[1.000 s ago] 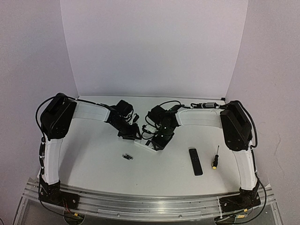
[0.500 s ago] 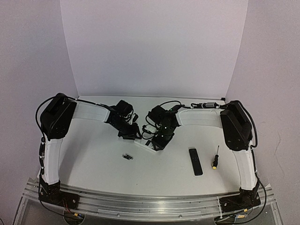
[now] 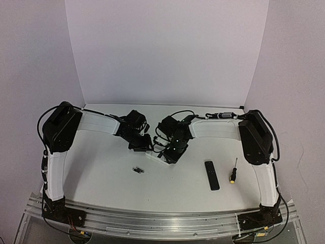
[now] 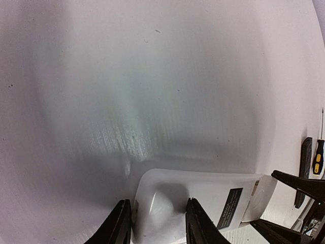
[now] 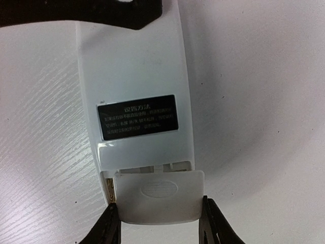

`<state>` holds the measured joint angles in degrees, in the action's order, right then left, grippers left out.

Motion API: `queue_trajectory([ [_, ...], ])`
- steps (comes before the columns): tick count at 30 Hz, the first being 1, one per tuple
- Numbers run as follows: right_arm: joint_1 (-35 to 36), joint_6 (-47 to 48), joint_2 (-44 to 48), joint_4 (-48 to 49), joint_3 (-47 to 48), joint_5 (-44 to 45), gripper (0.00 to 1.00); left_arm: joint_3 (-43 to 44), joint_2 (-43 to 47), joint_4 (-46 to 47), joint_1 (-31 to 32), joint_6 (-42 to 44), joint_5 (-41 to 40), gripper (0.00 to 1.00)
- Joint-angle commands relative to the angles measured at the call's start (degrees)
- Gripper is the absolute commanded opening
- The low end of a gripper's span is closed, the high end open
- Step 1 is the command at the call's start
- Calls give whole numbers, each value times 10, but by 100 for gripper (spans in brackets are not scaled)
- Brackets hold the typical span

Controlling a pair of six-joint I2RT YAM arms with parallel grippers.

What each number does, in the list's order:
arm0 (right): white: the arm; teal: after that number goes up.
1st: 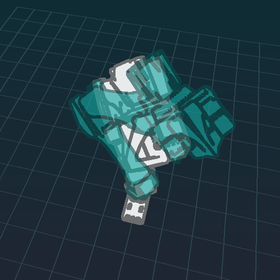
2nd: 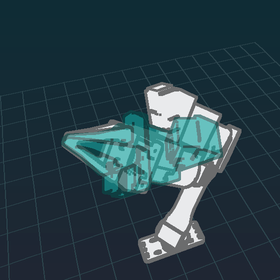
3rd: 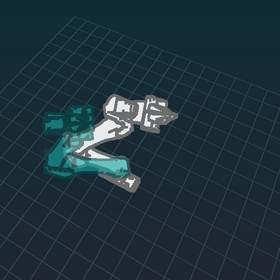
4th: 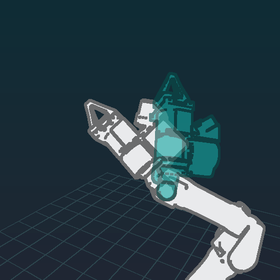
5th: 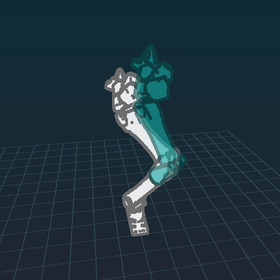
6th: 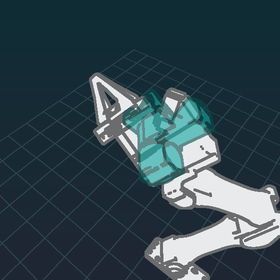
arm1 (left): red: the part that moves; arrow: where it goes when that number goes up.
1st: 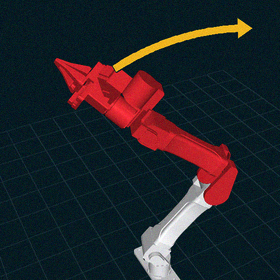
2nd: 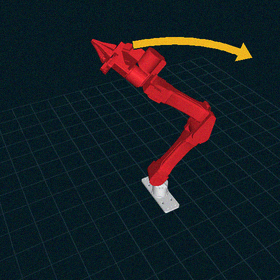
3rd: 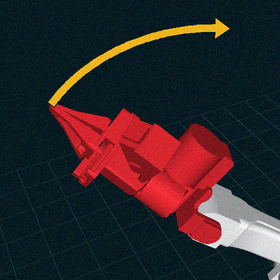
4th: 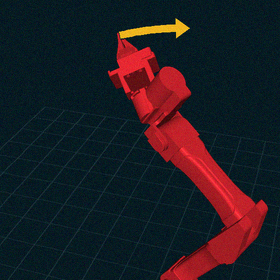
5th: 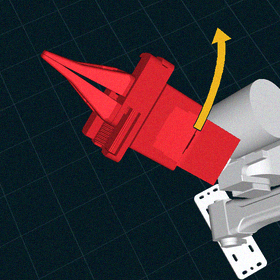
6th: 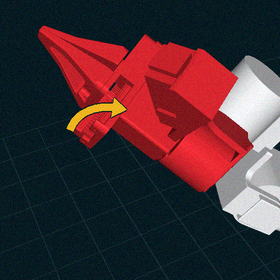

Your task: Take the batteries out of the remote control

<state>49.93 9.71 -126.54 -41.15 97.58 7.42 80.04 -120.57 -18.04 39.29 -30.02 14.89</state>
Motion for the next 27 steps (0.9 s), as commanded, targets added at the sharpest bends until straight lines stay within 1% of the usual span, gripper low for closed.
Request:
queue_trajectory([
  [1, 14, -20, 20, 5, -15, -22, 17, -33, -13, -63, 18, 2, -20, 36],
  [6, 14, -15, 35, 7, -29, -48, 17, -44, -10, -54, 18, 7, -19, 36],
  [10, 13, -5, 40, 7, -31, -36, 17, -47, -13, -53, 18, 10, -19, 36],
  [13, 12, -4, 42, 6, -32, -47, 17, -49, -13, -52, 18, 11, -18, 36],
  [20, 12, -14, 37, 6, -26, -55, 17, -50, -12, -50, 18, 13, -15, 36],
  [27, 10, -30, 52, 4, -34, -52, 17, -54, -12, -49, 19, 13, -14, 36],
])
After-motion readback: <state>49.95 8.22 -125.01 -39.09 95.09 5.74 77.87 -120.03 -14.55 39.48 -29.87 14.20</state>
